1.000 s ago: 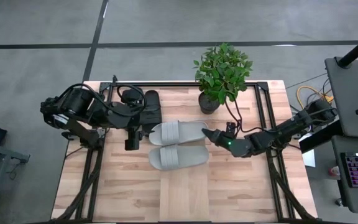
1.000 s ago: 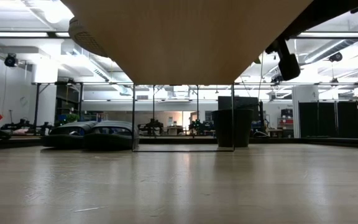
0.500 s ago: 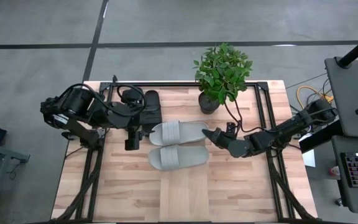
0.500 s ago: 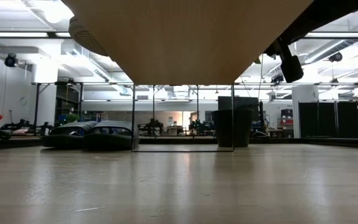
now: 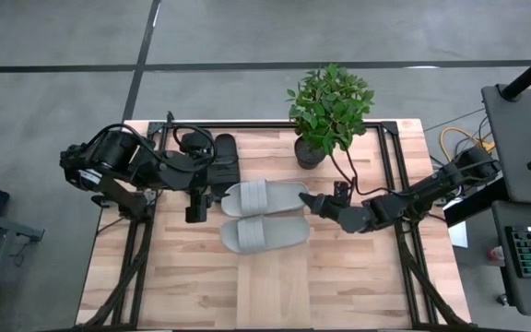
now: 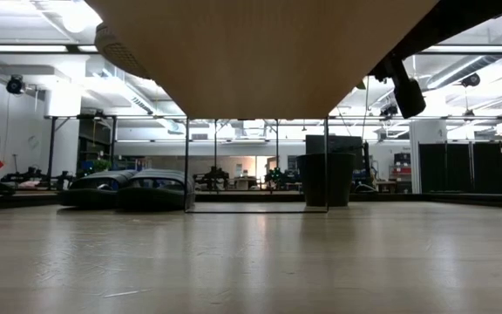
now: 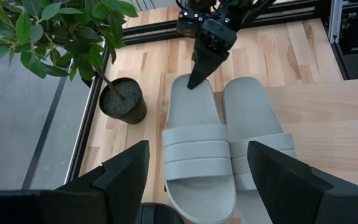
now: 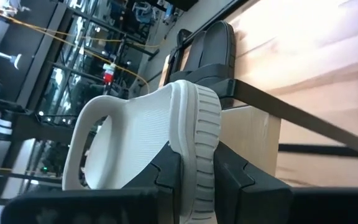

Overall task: Pick and place slides into the shelf
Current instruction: Put the gray slipper on the shelf

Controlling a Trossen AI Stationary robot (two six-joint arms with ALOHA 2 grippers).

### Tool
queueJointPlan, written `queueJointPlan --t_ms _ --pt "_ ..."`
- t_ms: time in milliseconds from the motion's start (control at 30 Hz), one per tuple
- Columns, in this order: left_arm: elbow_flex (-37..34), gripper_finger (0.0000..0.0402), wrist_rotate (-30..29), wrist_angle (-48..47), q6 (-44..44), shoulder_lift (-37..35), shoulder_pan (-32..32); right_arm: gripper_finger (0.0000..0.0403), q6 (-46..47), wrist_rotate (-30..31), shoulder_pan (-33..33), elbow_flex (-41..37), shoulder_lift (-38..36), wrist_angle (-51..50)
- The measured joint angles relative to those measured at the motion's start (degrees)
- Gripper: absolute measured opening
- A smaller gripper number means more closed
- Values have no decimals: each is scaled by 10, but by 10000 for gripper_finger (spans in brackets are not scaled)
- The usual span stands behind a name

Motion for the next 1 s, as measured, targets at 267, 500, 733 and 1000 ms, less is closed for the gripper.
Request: queueJointPlan --t_ms 267,500,733,1000 --pt "0 256 -2 0 5 0 0 45 70 -49 1 -1 1 -4" --pt "0 256 -2 0 5 0 0 45 84 -57 6 -2 2 -19" --pt "0 256 -2 0 3 0 0 45 86 -32 6 -1 1 -34" --pt "-1 256 -2 10 -1 0 0 45 83 -13 5 -1 1 -39"
